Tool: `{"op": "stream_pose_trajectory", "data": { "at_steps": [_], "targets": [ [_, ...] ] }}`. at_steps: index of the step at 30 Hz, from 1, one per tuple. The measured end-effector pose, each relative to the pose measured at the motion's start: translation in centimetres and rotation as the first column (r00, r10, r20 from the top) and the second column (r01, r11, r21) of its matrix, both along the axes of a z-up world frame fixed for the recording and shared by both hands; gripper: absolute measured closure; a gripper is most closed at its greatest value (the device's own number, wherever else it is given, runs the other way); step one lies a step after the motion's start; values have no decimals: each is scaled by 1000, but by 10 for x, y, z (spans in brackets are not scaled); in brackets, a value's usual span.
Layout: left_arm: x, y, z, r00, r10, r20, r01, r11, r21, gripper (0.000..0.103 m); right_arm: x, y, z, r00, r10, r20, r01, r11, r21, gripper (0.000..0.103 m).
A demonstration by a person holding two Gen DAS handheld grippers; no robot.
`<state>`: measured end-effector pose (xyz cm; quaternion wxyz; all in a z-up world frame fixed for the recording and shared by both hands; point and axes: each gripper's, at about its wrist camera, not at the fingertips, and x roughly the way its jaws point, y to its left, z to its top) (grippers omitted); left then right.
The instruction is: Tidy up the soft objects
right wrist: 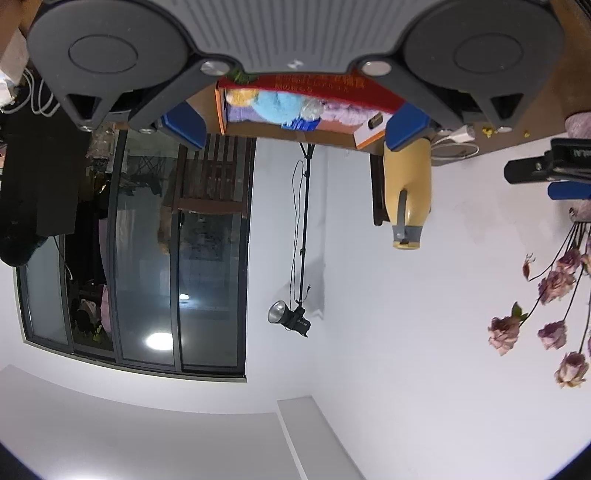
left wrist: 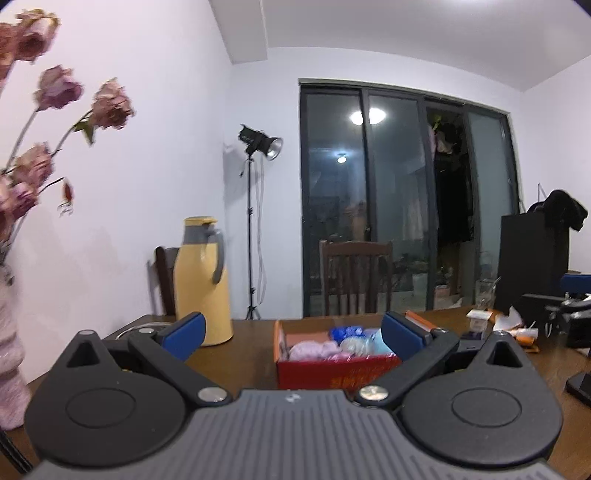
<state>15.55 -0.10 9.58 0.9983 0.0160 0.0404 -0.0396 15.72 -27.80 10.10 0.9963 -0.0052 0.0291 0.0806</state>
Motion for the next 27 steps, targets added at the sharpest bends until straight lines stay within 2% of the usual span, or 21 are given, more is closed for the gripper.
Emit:
{"op": "stream_pose_trajectory", "data": {
  "at_steps": [7,10,14,17,19,23,27],
  "targets": [
    [-73,15,-28,999,30,17,-30,999,27,0,-69,7,-26,999,33,1,-33,999,22,0],
    [-104,19,-40,998,59,29,-61,994,86,0,-98,12,-46,999,10,-47,-8,999,35,0],
    [-131,22,-50,999,50,-13,-49,996,72,0,-137,29,-75,995,8,-101,-4,999,39,0],
    [-149,20,-58,998,60,7,-60,993,106,0,-161,38,-92,989,33,-146,-30,999,23,0],
    [-155,21,-63,997,78,9,-78,990,121,0,-166,40,-97,986,55,-160,-51,998,26,0],
    [-150,26,-64,996,85,-35,-83,994,65,0,-165,46,-92,989,51,-137,-48,999,27,0],
    [-152,26,-62,997,73,-34,-71,996,49,0,-164,46,-90,991,44,-127,-42,999,16,0]
  ]
}}
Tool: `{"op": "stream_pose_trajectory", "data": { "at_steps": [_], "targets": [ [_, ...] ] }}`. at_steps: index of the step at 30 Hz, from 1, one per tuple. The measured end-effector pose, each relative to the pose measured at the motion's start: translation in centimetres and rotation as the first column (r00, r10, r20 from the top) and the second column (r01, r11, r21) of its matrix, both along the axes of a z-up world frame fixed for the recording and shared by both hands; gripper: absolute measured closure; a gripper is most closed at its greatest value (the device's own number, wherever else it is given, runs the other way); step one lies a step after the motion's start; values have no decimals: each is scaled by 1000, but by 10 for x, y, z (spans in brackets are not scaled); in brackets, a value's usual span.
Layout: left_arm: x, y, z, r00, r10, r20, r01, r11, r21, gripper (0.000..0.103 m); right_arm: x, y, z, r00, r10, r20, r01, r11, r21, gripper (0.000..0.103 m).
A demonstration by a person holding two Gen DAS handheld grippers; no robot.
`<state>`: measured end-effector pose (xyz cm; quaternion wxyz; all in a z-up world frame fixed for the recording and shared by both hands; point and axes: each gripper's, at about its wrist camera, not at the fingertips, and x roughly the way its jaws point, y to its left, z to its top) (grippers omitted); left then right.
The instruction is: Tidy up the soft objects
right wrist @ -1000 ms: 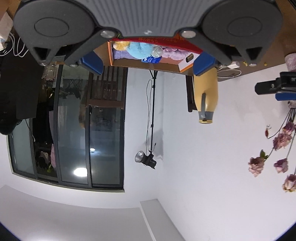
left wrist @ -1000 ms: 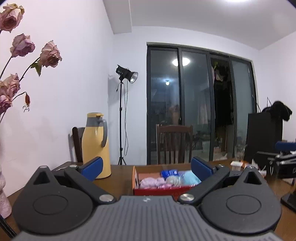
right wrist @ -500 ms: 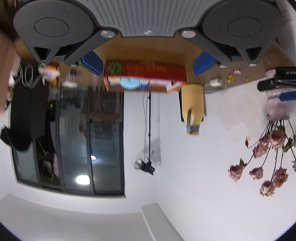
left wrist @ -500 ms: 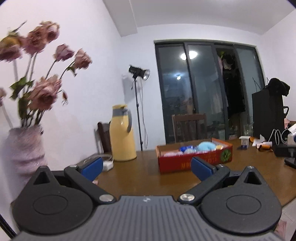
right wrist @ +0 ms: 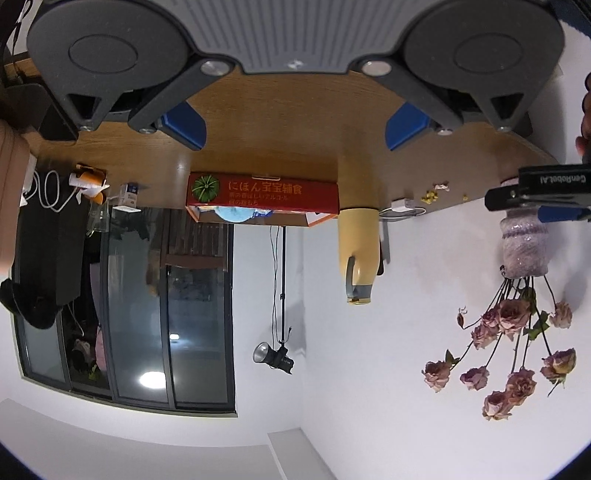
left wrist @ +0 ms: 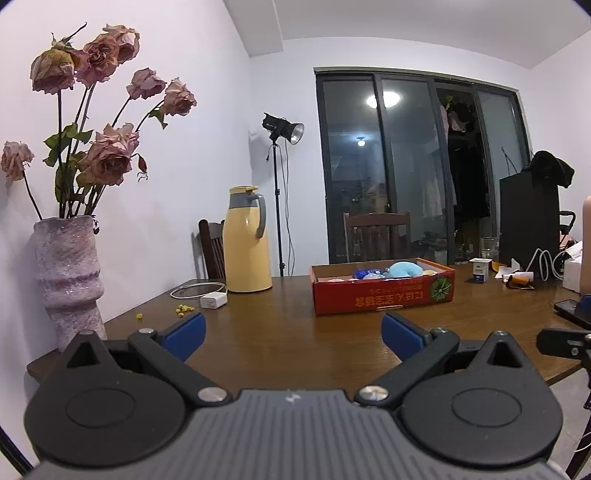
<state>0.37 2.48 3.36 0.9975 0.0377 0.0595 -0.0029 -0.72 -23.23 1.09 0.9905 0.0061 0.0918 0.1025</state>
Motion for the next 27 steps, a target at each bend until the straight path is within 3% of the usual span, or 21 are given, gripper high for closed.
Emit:
{"op": "stream_pose_trajectory", "data": {
  "at_steps": [5,8,27],
  "targets": [
    [-3,-4,-6,997,-49,-55,45,995,-86,0,3,-4,4,1000,-13,2,13,1000,10,0],
    [-5,-11,-8,998,-48,-45,46,998,-42,0,4,-5,5,1000,-14,6,13,1000,10,0],
    [0,-7,-8,998,-29,-51,28,999,-35,0,6,1,2,1000,-5,-6,5,1000,5,0]
  ]
}}
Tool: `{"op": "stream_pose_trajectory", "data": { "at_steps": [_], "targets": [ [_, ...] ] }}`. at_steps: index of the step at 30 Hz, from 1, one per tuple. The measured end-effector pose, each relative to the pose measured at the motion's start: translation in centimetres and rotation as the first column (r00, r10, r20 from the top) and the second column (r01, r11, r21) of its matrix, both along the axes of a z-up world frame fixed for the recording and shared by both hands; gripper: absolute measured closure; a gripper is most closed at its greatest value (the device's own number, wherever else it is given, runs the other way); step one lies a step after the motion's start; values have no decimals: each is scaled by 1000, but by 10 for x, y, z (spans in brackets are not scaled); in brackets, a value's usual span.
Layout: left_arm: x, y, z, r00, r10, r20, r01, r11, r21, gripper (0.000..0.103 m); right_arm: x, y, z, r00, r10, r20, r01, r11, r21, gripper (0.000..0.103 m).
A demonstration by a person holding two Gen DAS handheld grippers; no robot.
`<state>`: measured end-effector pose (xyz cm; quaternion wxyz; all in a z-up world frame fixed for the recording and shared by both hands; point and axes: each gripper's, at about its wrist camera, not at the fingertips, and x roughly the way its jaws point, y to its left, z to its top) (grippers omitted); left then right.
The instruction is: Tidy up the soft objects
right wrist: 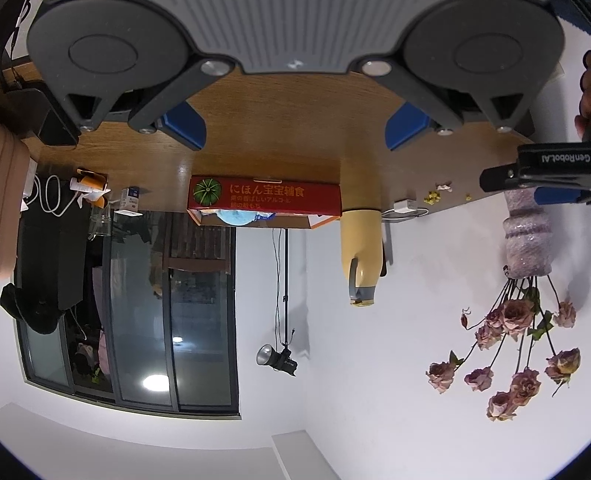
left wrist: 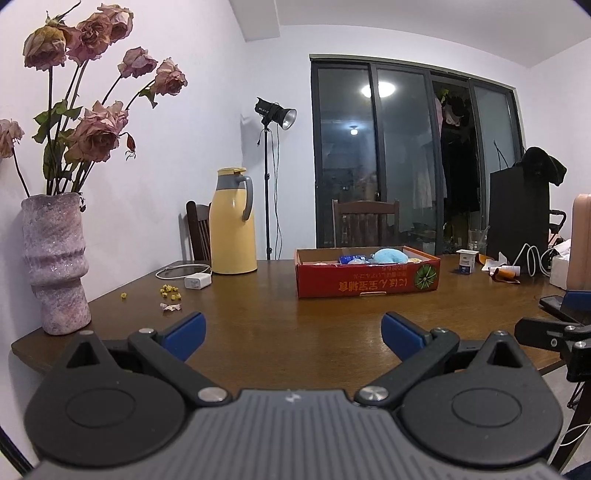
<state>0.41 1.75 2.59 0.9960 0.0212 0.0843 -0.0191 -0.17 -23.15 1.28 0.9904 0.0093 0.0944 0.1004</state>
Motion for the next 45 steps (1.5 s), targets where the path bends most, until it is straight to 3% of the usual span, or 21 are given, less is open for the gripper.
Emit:
{"op": "stream_pose_trajectory", "data": {
  "at_steps": [45],
  "targets": [
    [0,-2,1,1000,7,9,-7,1000,1,0,1,-7,2,1000,-26,16,26,1000,11,0]
  ]
}}
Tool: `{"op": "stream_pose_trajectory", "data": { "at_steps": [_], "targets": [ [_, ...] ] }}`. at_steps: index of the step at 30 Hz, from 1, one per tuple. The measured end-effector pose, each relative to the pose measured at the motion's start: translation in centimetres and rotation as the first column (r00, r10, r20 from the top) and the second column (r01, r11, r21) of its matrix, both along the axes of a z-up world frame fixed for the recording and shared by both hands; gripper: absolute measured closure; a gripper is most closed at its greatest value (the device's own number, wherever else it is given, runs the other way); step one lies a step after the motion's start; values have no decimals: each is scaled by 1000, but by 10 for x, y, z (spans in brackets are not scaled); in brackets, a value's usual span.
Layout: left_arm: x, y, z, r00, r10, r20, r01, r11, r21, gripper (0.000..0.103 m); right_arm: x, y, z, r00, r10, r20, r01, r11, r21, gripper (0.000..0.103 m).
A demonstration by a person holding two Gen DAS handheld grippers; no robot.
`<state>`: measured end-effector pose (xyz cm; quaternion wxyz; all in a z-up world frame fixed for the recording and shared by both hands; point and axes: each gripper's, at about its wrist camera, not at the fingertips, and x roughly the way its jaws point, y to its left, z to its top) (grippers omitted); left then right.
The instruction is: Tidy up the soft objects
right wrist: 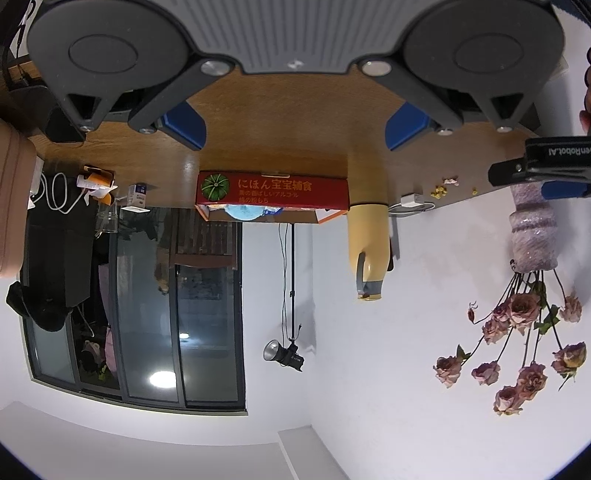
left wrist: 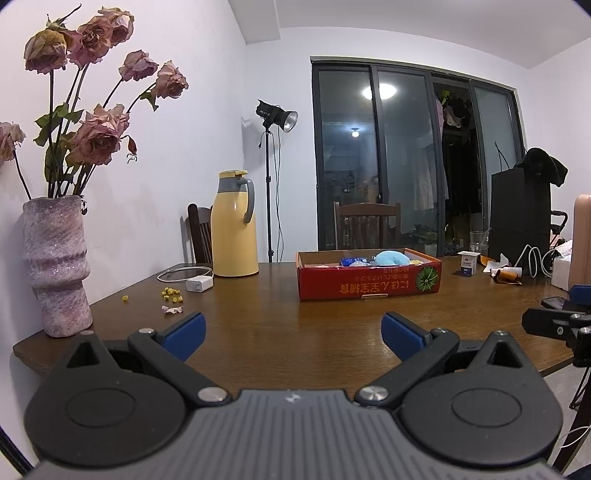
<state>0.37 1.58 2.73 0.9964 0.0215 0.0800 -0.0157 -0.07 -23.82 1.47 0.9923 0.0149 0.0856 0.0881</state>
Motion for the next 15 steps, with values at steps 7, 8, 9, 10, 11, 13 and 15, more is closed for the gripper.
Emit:
{"op": "stream_pose_trajectory", "data": {
  "at_steps": [7,8,9,10,11,13,15],
  "targets": [
    [-1,-1,2,1000,-3,9,3,1000,0,0,1,-2,4,1000,-8,18,8,1000,-6,0],
    [-1,-1,3,1000,-3,11,3,1000,1,0,1,-2,4,1000,-8,21,8,1000,-7,0],
    [-1,-1,3,1000,-2,13,2,1000,4,0,0,-2,5,1000,-8,23,9,1000,-8,0],
    [-1,-1,3,1000,-1,14,1,1000,6,0,0,-2,5,1000,-9,24,9,1000,-9,0],
    [-1,-1,3,1000,-2,16,2,1000,9,0,0,-3,6,1000,-9,25,9,1000,-10,0],
    [-1,-2,3,1000,-2,15,2,1000,8,0,1,-3,6,1000,-10,26,11,1000,-10,0],
    [-1,-2,3,1000,-3,14,3,1000,7,0,1,-4,6,1000,-10,26,10,1000,-10,0]
  ]
}}
